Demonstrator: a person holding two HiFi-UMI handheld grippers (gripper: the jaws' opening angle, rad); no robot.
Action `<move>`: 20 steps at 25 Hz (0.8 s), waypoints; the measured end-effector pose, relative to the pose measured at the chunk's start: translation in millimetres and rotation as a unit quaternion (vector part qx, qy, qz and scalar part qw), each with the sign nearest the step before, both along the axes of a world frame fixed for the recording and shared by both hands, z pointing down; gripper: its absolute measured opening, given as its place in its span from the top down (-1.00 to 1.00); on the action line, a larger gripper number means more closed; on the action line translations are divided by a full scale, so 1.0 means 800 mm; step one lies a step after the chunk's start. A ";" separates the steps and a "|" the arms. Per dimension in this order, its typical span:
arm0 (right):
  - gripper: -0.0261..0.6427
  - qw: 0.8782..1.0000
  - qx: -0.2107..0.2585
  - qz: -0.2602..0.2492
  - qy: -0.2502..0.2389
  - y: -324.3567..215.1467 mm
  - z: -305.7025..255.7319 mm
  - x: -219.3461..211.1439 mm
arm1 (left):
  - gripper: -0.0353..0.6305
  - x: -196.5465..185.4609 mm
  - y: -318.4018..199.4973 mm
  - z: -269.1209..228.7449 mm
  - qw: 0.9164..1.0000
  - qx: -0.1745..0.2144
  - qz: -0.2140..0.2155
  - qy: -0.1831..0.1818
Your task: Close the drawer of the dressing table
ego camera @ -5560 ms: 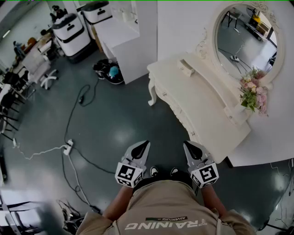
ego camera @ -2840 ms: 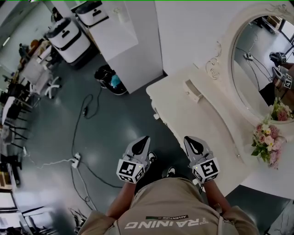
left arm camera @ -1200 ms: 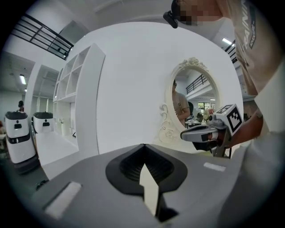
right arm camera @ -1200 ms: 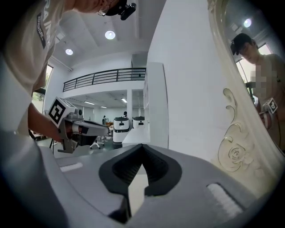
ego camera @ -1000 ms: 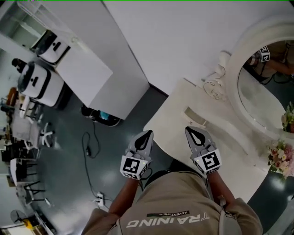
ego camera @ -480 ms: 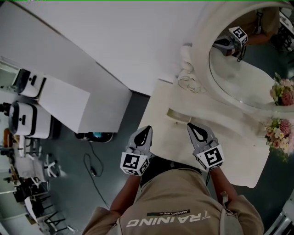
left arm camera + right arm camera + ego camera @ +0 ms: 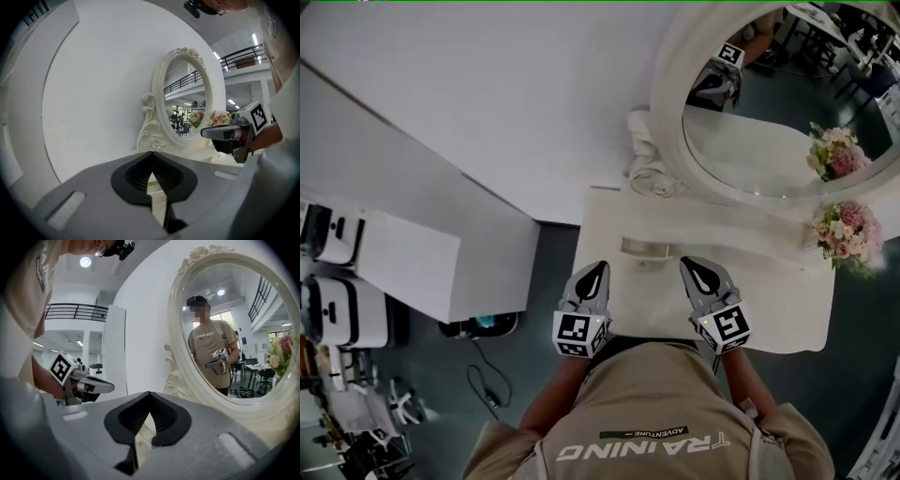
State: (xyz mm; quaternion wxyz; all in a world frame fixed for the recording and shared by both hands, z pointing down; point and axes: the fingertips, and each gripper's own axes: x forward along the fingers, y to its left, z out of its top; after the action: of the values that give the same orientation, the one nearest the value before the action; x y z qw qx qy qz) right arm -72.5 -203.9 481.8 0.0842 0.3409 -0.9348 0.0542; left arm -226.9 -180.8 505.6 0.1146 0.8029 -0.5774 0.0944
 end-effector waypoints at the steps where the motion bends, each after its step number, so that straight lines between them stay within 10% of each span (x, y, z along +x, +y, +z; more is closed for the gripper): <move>1: 0.92 1.000 0.003 0.008 0.004 0.002 -0.003 0.002 | 0.84 0.004 -0.003 0.004 1.000 -0.003 0.010 0.004; 20: 0.92 0.995 -0.025 0.094 0.024 0.043 0.023 0.059 | 0.84 0.055 -0.025 0.101 0.993 -0.091 0.075 0.018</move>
State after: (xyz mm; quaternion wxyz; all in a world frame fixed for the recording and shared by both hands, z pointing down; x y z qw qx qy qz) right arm -25.4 -169.7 500.0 0.1090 0.4264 -0.8946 0.0769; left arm -182.8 -200.4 586.1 0.1908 0.8317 -0.5021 0.1404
